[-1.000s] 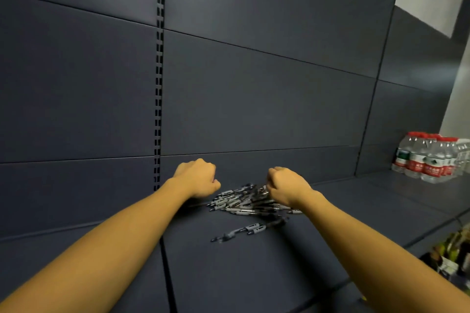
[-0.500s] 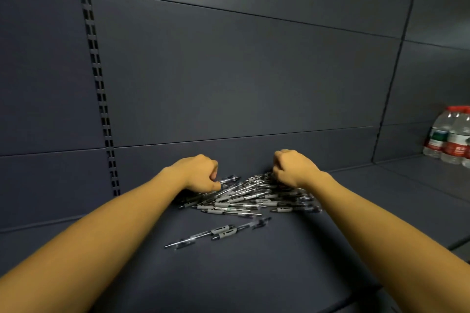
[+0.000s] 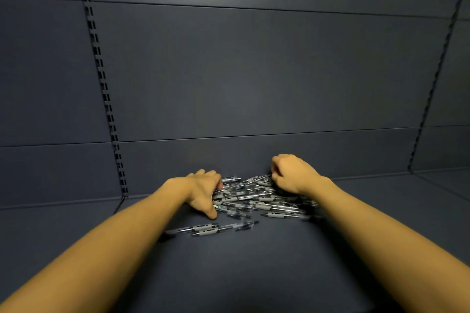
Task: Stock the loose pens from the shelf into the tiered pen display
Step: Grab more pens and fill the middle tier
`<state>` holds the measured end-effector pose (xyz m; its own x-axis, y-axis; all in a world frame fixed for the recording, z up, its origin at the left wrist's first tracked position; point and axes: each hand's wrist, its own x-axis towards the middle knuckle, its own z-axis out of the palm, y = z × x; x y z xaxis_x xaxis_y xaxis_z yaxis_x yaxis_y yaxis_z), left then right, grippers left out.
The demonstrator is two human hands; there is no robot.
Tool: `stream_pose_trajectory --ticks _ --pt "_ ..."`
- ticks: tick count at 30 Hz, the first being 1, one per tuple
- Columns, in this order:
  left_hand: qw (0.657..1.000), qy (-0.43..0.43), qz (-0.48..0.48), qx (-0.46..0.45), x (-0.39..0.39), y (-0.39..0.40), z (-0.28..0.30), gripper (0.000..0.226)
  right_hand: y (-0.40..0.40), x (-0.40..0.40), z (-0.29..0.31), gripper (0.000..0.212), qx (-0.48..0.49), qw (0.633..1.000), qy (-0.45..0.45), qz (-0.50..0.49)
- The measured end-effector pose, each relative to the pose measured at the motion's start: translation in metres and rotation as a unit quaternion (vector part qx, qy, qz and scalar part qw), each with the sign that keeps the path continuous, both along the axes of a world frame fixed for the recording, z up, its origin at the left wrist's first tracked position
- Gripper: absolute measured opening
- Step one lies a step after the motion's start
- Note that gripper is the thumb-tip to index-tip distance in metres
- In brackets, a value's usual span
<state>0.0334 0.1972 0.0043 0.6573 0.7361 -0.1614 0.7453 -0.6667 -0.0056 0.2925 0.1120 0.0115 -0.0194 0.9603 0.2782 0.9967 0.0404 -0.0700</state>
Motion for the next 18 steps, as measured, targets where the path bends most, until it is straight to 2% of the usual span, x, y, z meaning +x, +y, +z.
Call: stream_pose_trajectory --ticks 9,12,18 --pt "0.995 -0.06 -0.025 -0.08 0.005 -0.013 -0.005 0.058 -0.004 0.006 -0.003 0.004 0.018 0.999 0.034 -0.011" --pt "0.996 -0.031 -0.002 -0.085 0.009 -0.015 -0.005 0.061 -0.005 0.006 -0.001 0.003 0.025 0.999 0.04 -0.019" --pt "0.998 0.051 0.017 -0.038 0.004 -0.014 -0.003 0.045 -0.01 -0.001 0.002 0.003 0.022 0.998 0.051 -0.021"
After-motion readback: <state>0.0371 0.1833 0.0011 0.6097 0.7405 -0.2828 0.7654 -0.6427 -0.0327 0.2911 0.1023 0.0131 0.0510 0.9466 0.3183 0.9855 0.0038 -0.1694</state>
